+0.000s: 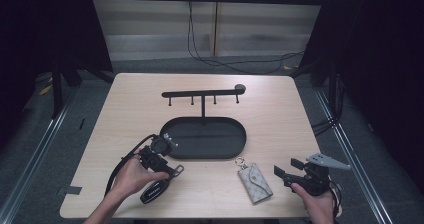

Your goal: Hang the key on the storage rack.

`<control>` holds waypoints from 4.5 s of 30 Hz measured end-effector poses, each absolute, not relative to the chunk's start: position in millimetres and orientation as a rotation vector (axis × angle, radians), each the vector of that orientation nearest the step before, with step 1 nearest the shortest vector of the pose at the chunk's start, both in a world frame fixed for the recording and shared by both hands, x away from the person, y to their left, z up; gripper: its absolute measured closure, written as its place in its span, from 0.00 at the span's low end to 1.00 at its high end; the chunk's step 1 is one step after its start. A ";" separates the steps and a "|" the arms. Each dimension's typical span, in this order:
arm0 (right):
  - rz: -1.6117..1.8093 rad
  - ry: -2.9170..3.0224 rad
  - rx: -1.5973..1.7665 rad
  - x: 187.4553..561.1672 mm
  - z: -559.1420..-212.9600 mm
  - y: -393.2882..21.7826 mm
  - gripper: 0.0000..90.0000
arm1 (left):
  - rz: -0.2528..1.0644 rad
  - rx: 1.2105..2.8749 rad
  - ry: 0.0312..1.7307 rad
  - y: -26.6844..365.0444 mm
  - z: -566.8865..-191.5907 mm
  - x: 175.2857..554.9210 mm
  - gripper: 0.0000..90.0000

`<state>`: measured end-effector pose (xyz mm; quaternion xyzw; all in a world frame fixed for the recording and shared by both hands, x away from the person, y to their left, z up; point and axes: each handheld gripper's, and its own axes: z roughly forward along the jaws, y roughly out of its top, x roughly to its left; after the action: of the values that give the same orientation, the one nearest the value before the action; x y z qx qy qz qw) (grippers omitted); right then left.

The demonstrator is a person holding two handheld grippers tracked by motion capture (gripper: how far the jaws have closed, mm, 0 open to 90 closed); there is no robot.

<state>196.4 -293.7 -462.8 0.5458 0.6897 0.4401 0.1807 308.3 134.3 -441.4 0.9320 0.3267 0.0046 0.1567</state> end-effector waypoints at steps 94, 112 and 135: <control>1.184 1.956 1.591 200.1 -466.6 -293.1 0.30 | -0.067 2.777 0.871 122.5 -405.5 326.7 0.79; 1.174 1.959 1.581 200.2 -467.0 -292.4 0.26 | -0.011 2.757 0.820 128.9 -376.1 325.4 0.78; 1.176 1.960 1.575 199.8 -466.6 -292.0 0.23 | -0.049 2.755 0.864 136.9 -341.6 338.0 0.79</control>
<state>199.8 -292.0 -466.6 0.5579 0.6943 0.4167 0.1819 338.0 136.9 -341.6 0.9463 0.2969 -0.0169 0.1267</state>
